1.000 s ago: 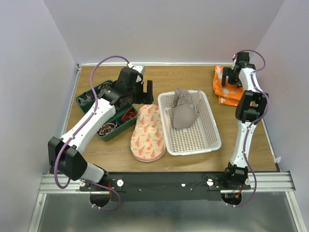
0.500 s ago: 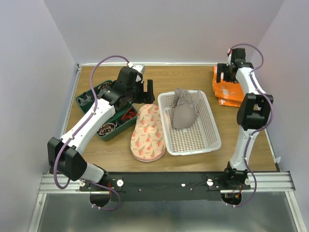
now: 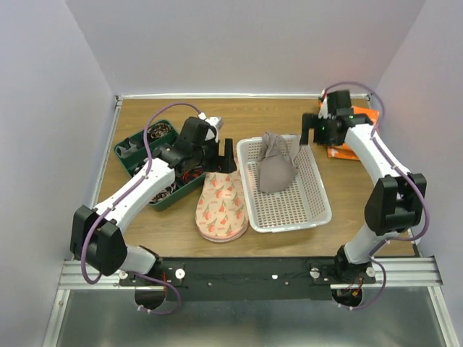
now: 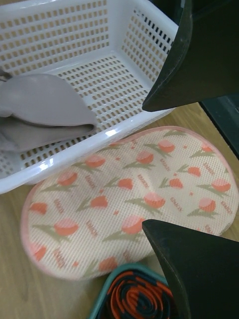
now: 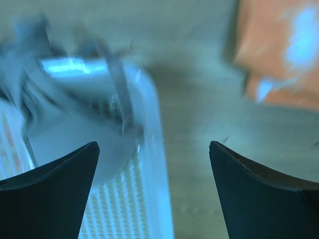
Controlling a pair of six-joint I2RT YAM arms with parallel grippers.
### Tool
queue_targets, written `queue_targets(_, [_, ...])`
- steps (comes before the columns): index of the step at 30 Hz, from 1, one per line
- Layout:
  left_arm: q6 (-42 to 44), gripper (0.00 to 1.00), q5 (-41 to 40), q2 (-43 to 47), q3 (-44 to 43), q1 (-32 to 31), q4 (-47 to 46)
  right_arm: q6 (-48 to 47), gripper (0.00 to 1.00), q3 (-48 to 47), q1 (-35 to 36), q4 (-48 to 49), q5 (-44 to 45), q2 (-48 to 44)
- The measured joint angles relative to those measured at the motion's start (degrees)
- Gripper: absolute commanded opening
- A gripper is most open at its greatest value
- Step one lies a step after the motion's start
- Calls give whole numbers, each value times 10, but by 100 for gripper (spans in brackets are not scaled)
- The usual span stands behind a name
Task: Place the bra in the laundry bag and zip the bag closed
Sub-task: Move the bin to the center of the board.
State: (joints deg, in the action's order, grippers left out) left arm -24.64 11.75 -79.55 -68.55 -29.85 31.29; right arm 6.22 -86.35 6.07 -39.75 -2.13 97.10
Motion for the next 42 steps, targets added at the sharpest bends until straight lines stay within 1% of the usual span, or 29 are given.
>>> queue_targets(4, [-15,99,6,-8,17,-41,-7,37,100,137,12,-7,-33,-42])
queue_targets(6, [-27,99,6,-21,17,-65,-23,60,100,185,9,-9,-49,-76])
queue_targets(7, [-30,98,5,-25,17,-72,-27,65,100,193,8,-10,-52,-88])
queue_targets(9, [-43,95,5,-44,17,-89,-41,89,100,214,5,-8,-75,-143])
queue_targets(12, [-67,88,-5,-82,13,-94,-59,110,100,219,5,-2,-96,-209])
queue_targets(14, [-78,86,-17,-115,0,-96,-59,118,100,218,5,-1,-102,-242])
queue_targets(15, [-82,74,-23,-130,-8,-96,-59,120,100,216,5,-2,-103,-255])
queue_targets(17, [-87,61,-28,-146,-16,-97,-59,122,100,205,5,-7,-103,-267])
queue_targets(18, [-90,40,-33,-157,-24,-99,-60,122,100,199,5,-9,-103,-268])
queue_targets(20, [-97,25,-36,-164,-31,-102,-61,122,100,196,5,-11,-102,-270])
queue_targets(21, [-98,13,-40,-166,-35,-103,-62,122,100,194,5,-14,-101,-271])
queue_targets(23, [-112,3,-47,-173,-51,-104,-59,122,100,192,5,-19,-99,-274])
queue_targets(24, [-122,0,-49,-181,-66,-103,-60,123,100,192,5,-22,-99,-276])
queue_targets(26, [-114,0,-40,-192,-90,-101,-59,124,100,192,5,-25,-99,-278])
queue_targets(34, [-134,0,-47,-246,-175,-108,-45,129,100,186,5,-37,-94,-282])
queue_targets(39, [-153,0,-62,-292,-235,-102,-37,129,100,159,5,-50,-80,-284])
queue_targets(42, [-173,0,-65,-314,-265,-85,-41,128,100,136,5,-61,-73,-290])
